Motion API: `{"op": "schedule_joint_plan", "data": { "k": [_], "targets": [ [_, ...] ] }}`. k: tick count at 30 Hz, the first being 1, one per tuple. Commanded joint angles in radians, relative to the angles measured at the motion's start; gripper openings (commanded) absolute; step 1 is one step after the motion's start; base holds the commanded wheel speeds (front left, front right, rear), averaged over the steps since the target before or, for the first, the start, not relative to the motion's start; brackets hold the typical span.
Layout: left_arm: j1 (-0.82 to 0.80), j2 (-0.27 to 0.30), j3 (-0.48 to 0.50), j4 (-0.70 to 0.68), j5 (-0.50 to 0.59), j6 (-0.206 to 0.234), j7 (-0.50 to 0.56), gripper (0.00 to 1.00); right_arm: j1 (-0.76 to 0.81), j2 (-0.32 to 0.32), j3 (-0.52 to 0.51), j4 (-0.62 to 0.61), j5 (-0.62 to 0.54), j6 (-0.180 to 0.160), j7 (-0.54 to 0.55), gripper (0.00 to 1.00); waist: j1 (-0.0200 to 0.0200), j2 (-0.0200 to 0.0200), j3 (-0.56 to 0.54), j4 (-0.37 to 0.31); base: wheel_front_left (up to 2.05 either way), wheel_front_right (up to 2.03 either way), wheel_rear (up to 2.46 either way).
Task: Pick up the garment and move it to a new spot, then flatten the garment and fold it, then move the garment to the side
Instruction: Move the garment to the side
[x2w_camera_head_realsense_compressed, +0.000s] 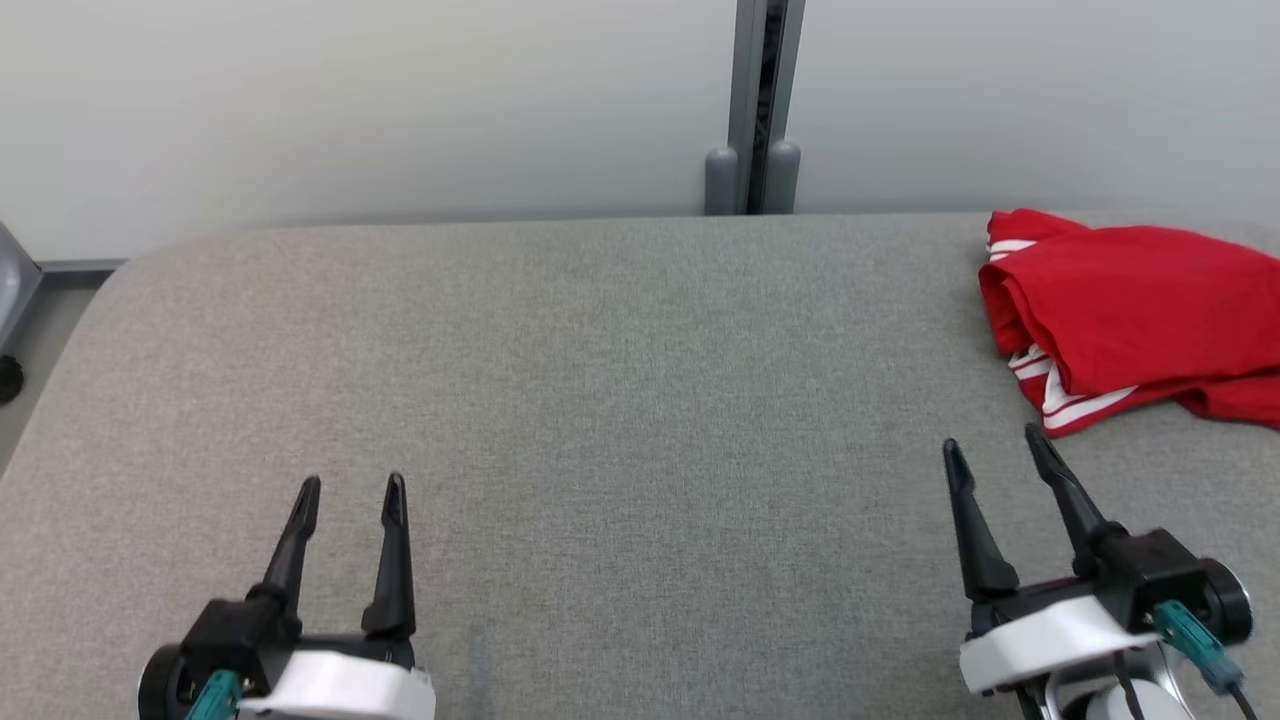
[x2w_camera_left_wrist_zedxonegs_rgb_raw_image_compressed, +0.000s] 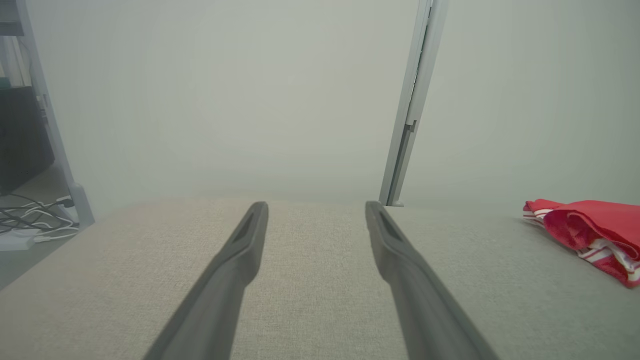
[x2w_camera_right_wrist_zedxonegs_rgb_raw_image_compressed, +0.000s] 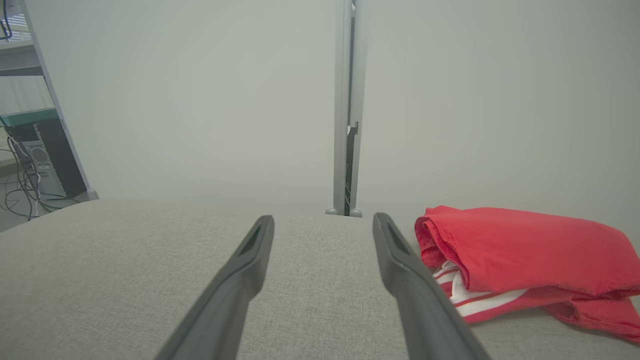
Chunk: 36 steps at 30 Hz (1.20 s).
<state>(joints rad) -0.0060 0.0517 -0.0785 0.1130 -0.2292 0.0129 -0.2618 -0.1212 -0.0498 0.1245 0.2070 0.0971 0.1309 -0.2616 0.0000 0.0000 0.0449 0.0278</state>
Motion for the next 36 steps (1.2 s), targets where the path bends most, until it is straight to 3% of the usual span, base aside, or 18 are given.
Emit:
{"op": "schedule_joint_plan", "data": {
  "k": [1, 13, 20, 36],
  "targets": [
    [0.022, 0.003, 0.006, 0.003, -0.003, -0.007, -0.003, 1.00, 0.029, -0.005, -0.012, -0.027, 0.007, 0.000, -0.005, 1.00, 0.0000, 0.0000, -0.030, 0.004, 0.00, 0.00, 0.00],
    [0.124, 0.001, 0.055, -0.019, -0.032, -0.025, -0.003, 1.00, 0.194, -0.004, -0.003, -0.131, 0.068, 0.000, -0.005, 1.00, 0.0000, 0.0000, -0.092, -0.030, 0.00, 0.00, 0.00],
    [0.138, 0.001, 0.072, -0.010, -0.016, -0.014, -0.003, 1.00, 0.210, -0.004, 0.002, -0.126, 0.074, 0.000, -0.005, 1.00, 0.0000, 0.0000, -0.097, -0.045, 0.00, 0.00, 0.00],
    [0.136, 0.001, 0.069, 0.012, 0.015, -0.036, -0.003, 1.00, 0.210, -0.004, -0.001, -0.125, 0.064, 0.000, -0.005, 1.00, 0.0000, 0.0000, -0.104, -0.035, 0.00, 0.00, 0.00]
  ]
}}
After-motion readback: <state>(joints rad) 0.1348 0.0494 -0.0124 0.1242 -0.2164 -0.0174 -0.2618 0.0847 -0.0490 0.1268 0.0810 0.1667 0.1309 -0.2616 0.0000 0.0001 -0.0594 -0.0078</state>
